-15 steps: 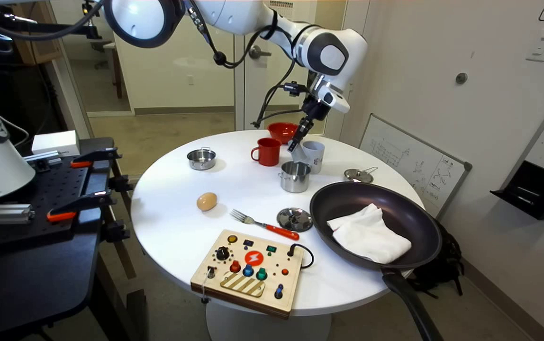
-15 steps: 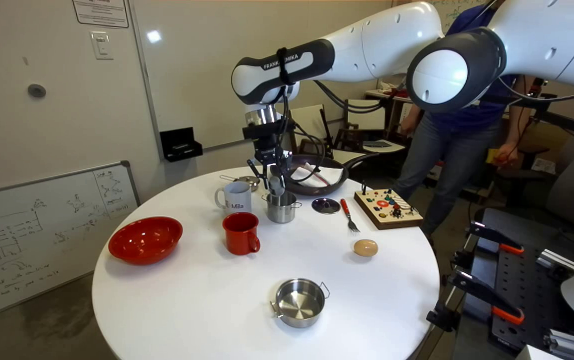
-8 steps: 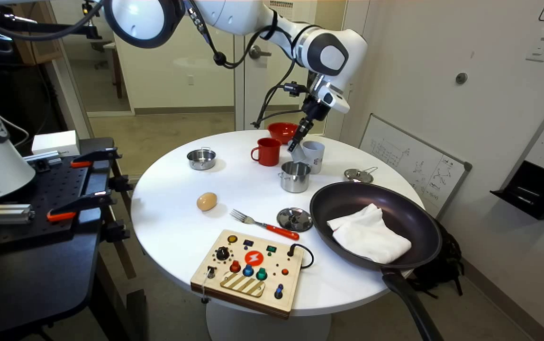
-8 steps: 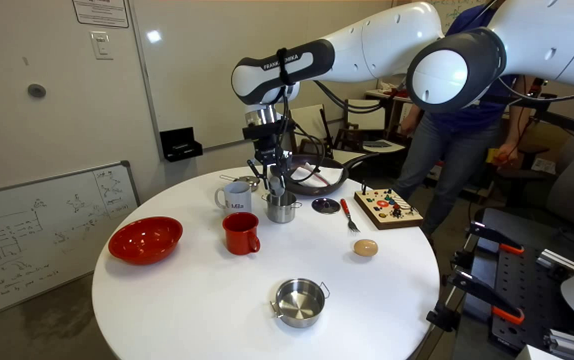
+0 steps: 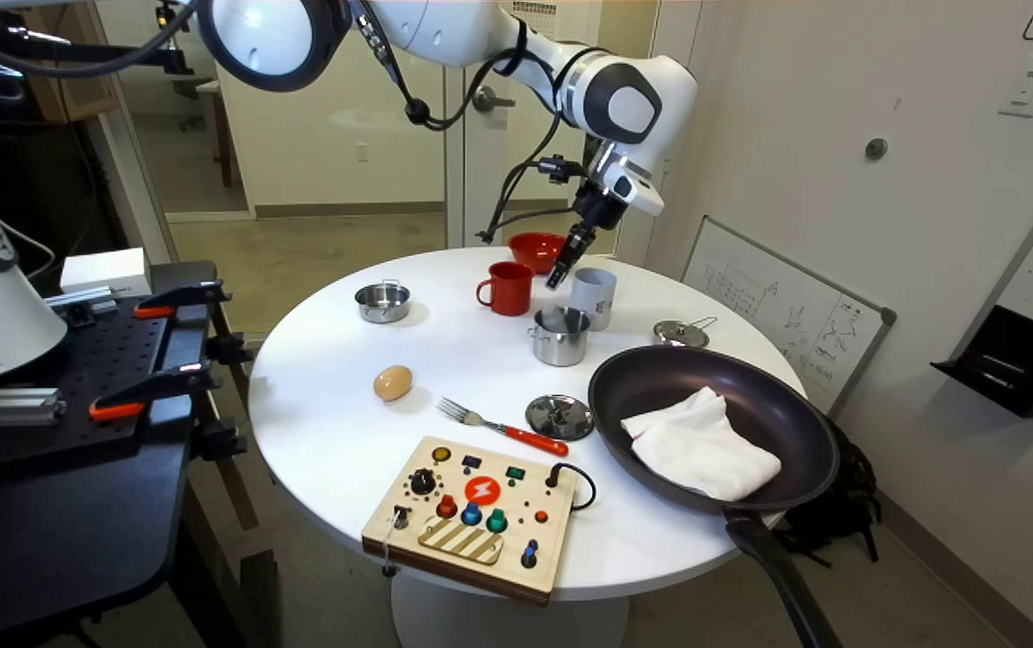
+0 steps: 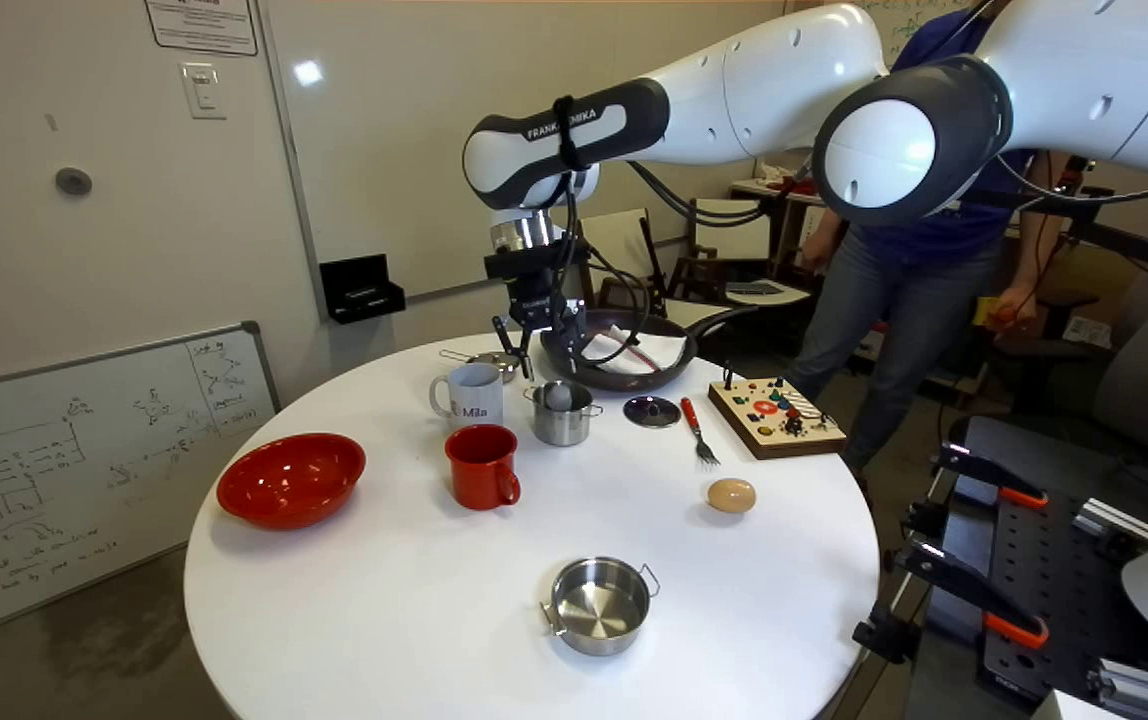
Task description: Put the silver bottle in the furthest silver pot
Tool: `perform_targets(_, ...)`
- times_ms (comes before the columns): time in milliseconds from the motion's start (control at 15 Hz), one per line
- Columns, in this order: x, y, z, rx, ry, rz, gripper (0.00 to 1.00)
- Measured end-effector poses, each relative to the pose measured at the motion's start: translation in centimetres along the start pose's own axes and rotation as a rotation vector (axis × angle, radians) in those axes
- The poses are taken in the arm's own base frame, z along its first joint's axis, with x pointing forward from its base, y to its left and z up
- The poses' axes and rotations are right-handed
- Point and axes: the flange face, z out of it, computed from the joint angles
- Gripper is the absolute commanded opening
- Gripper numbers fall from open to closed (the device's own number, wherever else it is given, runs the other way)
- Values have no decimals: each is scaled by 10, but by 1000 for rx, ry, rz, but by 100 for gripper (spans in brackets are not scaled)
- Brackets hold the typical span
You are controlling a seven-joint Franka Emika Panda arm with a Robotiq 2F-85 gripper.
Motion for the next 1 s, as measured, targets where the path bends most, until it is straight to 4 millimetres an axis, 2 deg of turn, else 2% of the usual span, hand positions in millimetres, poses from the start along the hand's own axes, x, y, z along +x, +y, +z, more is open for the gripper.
perform_targets(133,0,0,0,0,0,5,100)
perform_targets(1000,-5,-6,-5,22,-6,-32,100)
